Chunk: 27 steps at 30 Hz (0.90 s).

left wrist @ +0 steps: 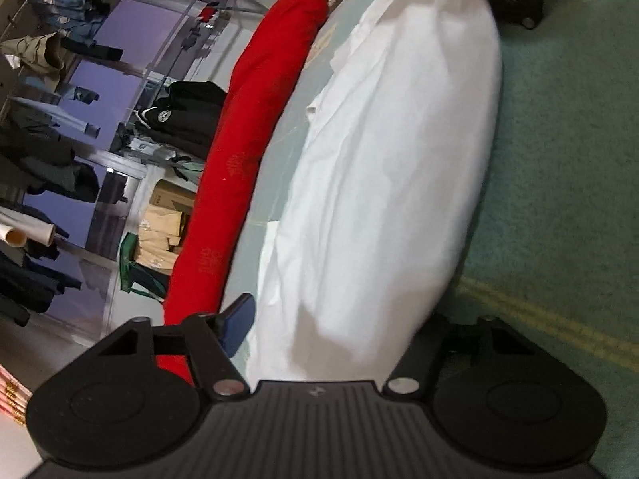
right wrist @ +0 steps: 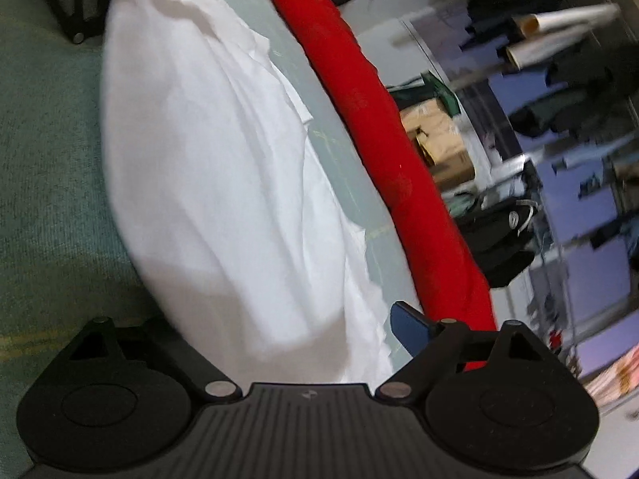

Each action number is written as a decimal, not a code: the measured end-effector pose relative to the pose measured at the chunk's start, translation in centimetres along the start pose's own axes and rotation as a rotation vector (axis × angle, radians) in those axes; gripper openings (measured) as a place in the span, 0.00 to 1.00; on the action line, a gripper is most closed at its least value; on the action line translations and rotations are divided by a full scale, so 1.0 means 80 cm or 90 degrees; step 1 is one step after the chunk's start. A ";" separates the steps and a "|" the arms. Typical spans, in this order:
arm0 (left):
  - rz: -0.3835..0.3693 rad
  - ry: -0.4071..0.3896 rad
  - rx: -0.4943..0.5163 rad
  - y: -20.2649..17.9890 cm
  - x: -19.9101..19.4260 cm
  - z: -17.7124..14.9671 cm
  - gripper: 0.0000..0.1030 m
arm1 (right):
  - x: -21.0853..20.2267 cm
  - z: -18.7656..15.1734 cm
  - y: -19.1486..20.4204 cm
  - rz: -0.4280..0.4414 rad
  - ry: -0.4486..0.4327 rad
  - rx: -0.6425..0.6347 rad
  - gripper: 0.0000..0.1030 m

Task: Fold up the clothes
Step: 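Close both grippers on the side edge and fold it over the shirt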

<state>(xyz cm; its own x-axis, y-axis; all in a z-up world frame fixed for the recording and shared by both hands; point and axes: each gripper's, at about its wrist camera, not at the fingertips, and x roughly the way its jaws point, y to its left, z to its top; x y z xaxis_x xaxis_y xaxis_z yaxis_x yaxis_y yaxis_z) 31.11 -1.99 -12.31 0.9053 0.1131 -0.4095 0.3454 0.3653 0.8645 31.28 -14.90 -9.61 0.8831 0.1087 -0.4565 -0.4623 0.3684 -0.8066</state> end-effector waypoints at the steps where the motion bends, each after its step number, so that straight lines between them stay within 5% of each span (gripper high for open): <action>1: -0.010 0.002 0.005 -0.003 0.001 0.001 0.46 | -0.001 -0.001 0.004 0.001 -0.002 -0.001 0.82; 5: -0.044 0.014 0.053 -0.024 0.003 0.006 0.01 | -0.002 0.001 0.013 0.022 0.007 -0.007 0.68; 7: -0.025 0.019 0.080 -0.038 0.004 0.008 0.00 | -0.002 0.003 0.017 0.040 0.016 -0.011 0.55; 10: -0.031 0.020 0.063 -0.036 0.005 0.005 0.00 | -0.003 0.003 0.038 0.050 0.022 -0.038 0.12; 27: -0.023 0.010 0.038 -0.035 0.001 -0.001 0.00 | 0.004 0.001 0.045 0.044 0.024 -0.012 0.10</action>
<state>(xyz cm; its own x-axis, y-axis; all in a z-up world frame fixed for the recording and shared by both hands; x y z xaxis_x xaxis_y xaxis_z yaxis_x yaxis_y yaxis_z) 30.17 -2.94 -14.77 0.8883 0.1156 -0.4444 0.3919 0.3136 0.8649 29.88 -13.46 -12.63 0.8452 0.0984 -0.5253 -0.5243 0.3433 -0.7793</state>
